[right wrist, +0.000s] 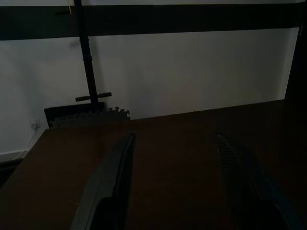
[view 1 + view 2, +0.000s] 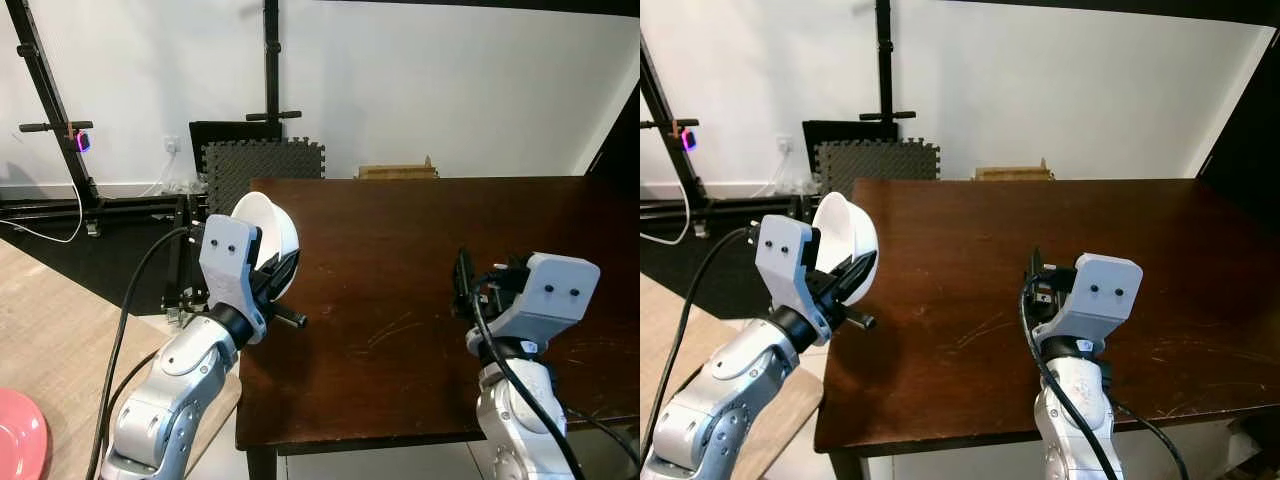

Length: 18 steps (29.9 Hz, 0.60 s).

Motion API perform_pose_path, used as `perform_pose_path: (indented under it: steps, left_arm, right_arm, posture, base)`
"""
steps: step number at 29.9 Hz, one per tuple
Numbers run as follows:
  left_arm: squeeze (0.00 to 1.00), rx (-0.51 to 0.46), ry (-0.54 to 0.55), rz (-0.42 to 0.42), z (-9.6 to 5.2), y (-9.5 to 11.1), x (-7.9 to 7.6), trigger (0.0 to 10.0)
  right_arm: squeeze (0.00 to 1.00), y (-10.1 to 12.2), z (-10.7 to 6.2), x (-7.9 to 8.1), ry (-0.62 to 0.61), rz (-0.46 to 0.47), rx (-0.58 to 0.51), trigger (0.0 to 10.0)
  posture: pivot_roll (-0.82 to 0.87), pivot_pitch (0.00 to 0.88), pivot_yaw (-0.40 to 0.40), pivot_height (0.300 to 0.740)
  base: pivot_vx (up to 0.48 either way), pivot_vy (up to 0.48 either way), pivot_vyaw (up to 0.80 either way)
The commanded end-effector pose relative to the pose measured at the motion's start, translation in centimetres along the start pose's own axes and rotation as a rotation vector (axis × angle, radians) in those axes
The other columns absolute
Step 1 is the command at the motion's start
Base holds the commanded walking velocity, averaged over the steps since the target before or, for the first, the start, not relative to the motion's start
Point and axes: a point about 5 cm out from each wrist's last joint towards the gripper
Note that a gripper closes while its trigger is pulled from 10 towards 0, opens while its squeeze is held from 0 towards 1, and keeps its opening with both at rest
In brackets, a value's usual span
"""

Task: Setting the table

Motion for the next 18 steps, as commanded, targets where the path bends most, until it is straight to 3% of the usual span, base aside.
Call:
perform_pose_path:
  steps: [1, 18]
  left_arm:
    - [0.0, -0.001, -0.009, 0.009, -0.04, -0.19, -0.23, 10.0]
    - [0.0, -0.001, -0.007, 0.009, -0.06, -0.25, -0.25, 10.0]
  right_arm:
    - [0.0, -0.21, 0.03, -0.16, -0.003, -0.007, 0.007, 10.0]
    - [0.0, -0.24, 0.03, -0.13, -0.001, -0.008, 0.009, 10.0]
  posture:
    - [0.05, 0.016, 0.012, 0.74]
    - [0.05, 0.014, 0.011, 0.74]
  base:
    - [0.0, 0.0, 0.0]
    - [0.0, 0.0, 0.0]
Point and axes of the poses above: a point about 5 cm out from each wrist's last joint towards the gripper, its own z axis pointing out of the wrist towards the gripper, its own y axis along the axis of the wrist's last joint, x = y × z, and after that the axes turned 5 degrees about -z, right-handed
